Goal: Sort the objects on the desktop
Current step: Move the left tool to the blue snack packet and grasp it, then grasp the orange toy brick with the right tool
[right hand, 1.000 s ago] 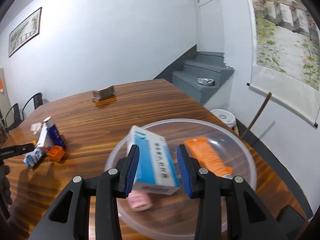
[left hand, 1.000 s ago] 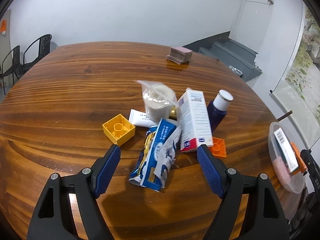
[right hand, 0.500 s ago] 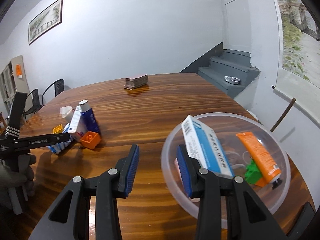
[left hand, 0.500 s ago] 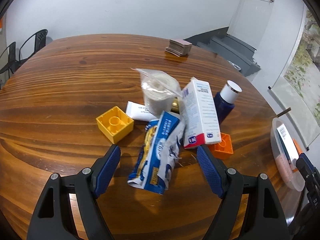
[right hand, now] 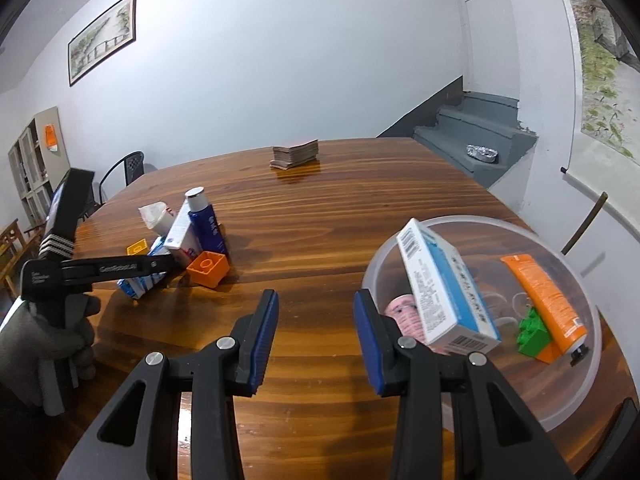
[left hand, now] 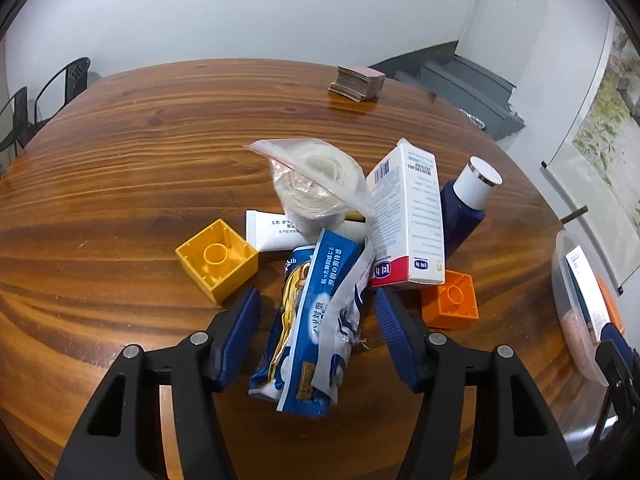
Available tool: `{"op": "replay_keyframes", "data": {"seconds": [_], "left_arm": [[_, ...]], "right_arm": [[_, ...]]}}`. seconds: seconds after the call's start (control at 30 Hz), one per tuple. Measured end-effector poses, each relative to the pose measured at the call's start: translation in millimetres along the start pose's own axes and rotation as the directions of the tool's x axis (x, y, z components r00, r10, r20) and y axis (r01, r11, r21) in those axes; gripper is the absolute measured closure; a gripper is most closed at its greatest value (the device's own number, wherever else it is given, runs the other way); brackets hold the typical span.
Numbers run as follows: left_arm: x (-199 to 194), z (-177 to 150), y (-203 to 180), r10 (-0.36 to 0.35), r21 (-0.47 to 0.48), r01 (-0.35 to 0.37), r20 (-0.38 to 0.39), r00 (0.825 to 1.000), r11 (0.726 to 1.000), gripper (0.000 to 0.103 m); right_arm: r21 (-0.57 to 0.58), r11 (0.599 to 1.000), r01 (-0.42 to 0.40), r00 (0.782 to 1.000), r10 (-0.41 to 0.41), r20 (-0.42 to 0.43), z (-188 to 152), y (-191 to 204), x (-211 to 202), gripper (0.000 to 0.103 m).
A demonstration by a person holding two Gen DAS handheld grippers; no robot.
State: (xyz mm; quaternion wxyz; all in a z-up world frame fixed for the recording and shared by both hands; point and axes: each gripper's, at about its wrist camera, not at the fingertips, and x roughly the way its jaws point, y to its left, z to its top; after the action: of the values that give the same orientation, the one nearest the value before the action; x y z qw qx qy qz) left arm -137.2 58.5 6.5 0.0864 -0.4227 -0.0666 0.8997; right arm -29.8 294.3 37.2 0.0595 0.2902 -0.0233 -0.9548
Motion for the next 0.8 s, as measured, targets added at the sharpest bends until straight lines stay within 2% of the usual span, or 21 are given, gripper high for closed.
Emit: {"op": "replay_keyframes", "data": {"seconds": [0.1, 0.27, 0.57, 0.8], "left_arm": [[1, -1, -1, 0.000, 0.017, 0.000, -0.005, 1.000, 1.000, 0.040], [-3, -3, 4, -0.005, 0.024, 0.005, -0.006, 1.000, 1.000, 0.056], [-16, -15, 6, -0.014, 0.028, 0.015, -0.012, 1.000, 1.000, 0.058], [-47, -19, 18, -0.020, 0.007, 0.019, 0.044, 0.999, 1.000, 0.058]], "right_arm": [[0.005, 1.000, -0.018, 1.000, 0.018, -0.017, 0, 4, 3, 0.060], [0.004, 0.999, -0.050, 0.997, 0.050, -0.052, -1, 11, 11, 0.060], [-0.012, 0.993, -0.116, 0.984, 0.113, -0.140, 3, 28, 35, 0.060], [0.000, 0.986, -0.169, 0.967, 0.166, -0.192, 12, 39, 55, 0.060]]}}
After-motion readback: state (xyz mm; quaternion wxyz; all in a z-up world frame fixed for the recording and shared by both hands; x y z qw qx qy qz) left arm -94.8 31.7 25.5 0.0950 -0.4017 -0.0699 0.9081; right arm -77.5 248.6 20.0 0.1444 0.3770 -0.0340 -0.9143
